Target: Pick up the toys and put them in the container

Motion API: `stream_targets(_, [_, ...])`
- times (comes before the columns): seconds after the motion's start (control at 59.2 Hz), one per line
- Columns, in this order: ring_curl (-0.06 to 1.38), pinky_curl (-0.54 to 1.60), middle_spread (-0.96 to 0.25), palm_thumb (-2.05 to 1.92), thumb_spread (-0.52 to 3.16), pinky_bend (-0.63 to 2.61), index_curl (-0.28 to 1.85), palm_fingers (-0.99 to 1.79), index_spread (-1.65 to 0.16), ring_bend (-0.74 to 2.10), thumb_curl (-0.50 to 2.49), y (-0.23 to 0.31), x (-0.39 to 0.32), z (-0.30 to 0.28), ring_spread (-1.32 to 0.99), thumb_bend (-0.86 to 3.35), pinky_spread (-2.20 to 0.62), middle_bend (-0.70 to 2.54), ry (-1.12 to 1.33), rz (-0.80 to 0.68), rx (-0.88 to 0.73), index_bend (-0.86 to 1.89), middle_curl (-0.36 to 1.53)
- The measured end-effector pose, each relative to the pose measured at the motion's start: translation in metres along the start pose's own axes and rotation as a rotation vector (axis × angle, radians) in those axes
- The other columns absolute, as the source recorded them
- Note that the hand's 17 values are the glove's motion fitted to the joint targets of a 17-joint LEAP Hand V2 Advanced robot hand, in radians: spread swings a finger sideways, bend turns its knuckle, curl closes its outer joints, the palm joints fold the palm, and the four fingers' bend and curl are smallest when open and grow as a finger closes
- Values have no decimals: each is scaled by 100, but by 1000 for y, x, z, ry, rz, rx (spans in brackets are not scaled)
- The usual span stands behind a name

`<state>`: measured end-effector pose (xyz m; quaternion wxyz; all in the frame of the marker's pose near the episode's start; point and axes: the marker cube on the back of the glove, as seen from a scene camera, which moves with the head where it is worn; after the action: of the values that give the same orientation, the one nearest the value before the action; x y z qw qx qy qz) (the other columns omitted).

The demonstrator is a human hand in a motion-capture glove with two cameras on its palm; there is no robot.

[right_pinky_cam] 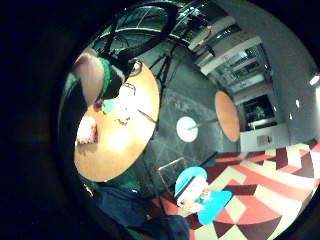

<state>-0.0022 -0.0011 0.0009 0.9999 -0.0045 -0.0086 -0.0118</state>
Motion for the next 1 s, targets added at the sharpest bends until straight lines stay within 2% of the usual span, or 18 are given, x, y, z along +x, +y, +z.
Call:
stream_targets(0.034, [5, 9, -4, 28, 51, 57, 2, 86, -8, 48, 5, -2, -2, 1, -11, 23, -11, 29, -12, -11, -5, 13, 5])
stream_targets(0.118, [15, 19, -6, 31, 89, 67, 7, 75, -13, 56, 9, -11, -11, 9, -17, 30, -16, 29, -56, -47, -28, 12, 9])
stream_targets(0.186, [18, 24, -6, 27, 110, 76, 8, 50, -17, 55, 11, -22, -20, 19, -19, 29, -16, 24, -63, -70, -29, 10, 11])
stream_targets(0.236, [17, 27, -4, 19, 121, 83, 8, 20, -20, 49, 12, -29, -25, 26, -16, 25, -13, 18, -41, -82, -37, 6, 11])
stream_targets(0.321, [15, 29, -2, 9, 131, 91, 9, -1, -22, 41, 13, -40, -30, 36, -11, 20, -10, 20, -26, -105, -93, 11, 15])
stream_targets(0.591, [13, 26, 1, -4, 134, 93, 15, -22, -21, 25, 17, -94, -58, 81, -2, 5, -5, 18, -83, -158, -227, 8, 23])
stream_targets(0.811, [17, 25, 4, -5, 125, 90, 17, -21, -16, 19, 20, -135, -98, 136, 1, -4, -3, 16, -18, -195, -340, 11, 25])
stream_targets(0.996, [21, 24, 7, -2, 120, 90, 17, -18, -14, 24, 22, -164, -137, 205, 4, -3, -3, 16, 16, -210, -415, 8, 26])
